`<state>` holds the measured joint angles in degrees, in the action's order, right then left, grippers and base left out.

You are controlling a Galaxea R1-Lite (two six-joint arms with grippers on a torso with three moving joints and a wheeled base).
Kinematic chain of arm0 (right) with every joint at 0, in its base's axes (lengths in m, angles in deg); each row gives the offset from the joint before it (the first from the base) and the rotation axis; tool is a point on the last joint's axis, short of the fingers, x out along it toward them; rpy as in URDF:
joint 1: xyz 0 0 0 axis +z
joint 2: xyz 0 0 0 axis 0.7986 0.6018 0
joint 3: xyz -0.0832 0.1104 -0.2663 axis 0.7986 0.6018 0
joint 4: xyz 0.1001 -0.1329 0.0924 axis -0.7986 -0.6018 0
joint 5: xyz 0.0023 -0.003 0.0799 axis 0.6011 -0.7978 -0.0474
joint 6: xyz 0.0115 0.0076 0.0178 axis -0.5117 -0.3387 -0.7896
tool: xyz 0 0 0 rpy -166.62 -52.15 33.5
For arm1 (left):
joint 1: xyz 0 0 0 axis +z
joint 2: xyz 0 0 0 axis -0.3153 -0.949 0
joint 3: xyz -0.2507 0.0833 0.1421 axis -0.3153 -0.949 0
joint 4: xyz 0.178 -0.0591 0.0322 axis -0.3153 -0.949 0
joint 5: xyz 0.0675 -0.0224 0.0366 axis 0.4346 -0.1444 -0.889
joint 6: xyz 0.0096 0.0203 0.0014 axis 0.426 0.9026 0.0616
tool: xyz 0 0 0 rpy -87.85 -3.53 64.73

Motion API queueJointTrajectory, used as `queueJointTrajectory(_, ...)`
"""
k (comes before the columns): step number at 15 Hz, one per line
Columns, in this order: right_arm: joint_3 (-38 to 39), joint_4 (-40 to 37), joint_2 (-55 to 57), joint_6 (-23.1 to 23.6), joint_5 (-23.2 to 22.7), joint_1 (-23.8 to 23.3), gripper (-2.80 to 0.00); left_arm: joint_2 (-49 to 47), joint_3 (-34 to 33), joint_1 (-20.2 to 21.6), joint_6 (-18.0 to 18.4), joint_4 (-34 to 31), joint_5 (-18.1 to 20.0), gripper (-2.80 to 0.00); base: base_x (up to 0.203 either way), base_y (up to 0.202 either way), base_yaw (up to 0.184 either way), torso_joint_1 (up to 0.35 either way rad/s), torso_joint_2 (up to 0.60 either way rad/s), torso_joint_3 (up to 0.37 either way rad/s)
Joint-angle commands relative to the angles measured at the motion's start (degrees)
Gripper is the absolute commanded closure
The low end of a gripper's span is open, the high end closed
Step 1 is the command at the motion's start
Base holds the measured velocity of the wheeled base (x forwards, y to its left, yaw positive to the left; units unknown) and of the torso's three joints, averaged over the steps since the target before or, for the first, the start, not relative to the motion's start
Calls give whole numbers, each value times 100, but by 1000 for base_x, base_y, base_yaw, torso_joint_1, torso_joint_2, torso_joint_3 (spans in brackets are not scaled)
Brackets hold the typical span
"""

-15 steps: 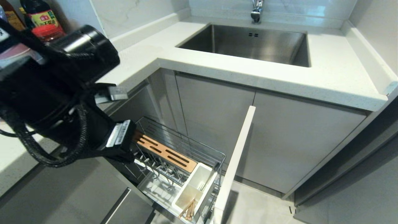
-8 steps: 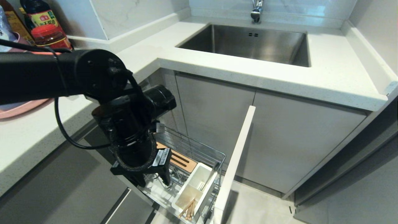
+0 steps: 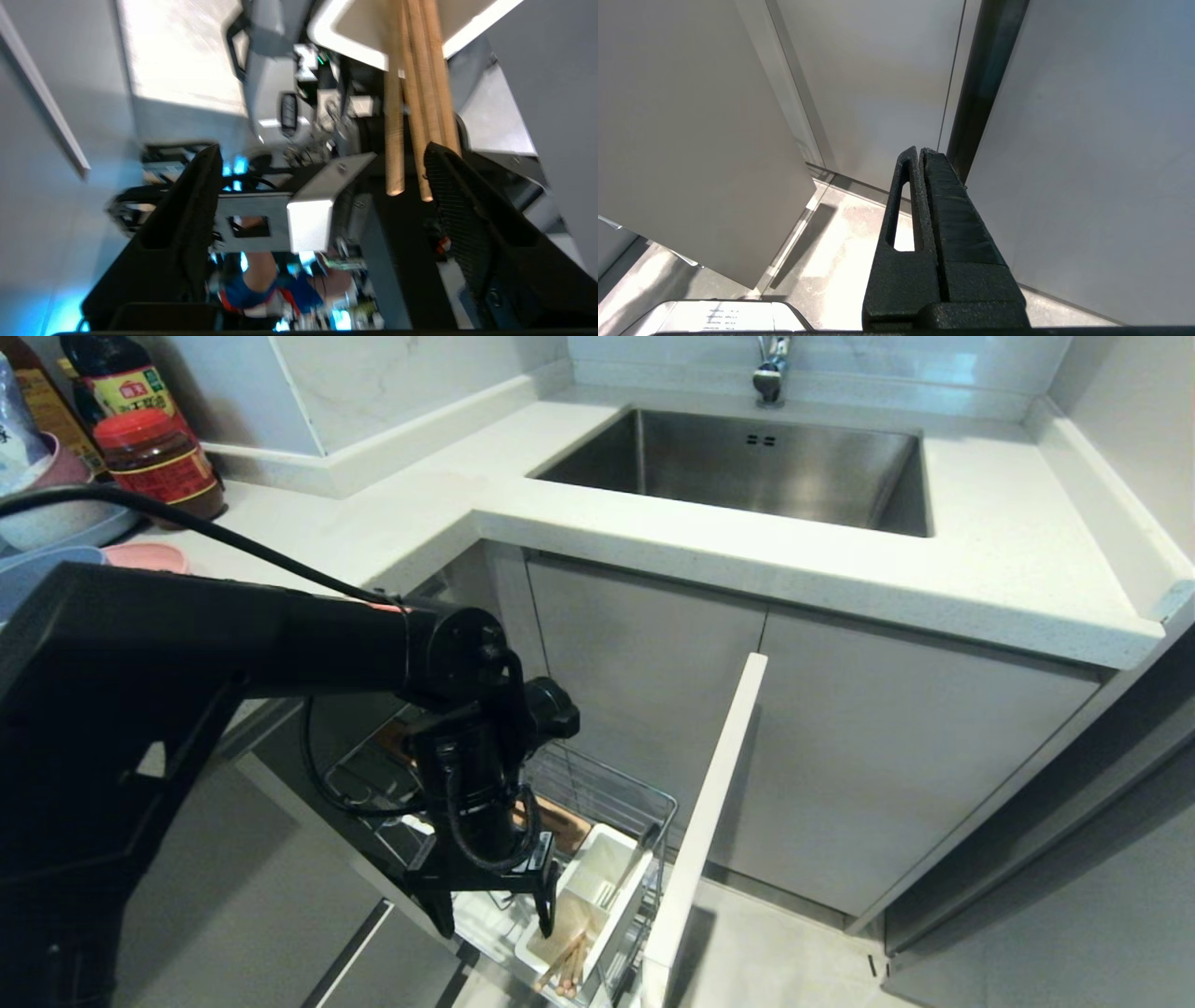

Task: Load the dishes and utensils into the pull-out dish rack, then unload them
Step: Take the chopsticks out of the cupboard

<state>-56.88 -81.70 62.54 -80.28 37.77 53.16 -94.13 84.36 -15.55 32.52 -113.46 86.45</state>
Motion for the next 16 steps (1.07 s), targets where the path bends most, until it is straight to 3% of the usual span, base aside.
queueJointTrajectory(1,0,1,2,2,0,2,0,-253,13,-17,-11,-46,122,-280,0,0,0,0,0,0)
queueJointTrajectory(9,0,1,2,2,0,2,0,-490,-5,-18,90,-139,110,-280,0,0,0,0,0,0)
queueJointTrajectory(12,0,1,2,2,0,2,0,-525,-15,7,365,-353,105,-280,0,0,0,0,0,0)
queueJointTrajectory(16,0,1,2,2,1,2,0,-589,-22,59,452,-423,61,-280,0,0,0,0,0,0)
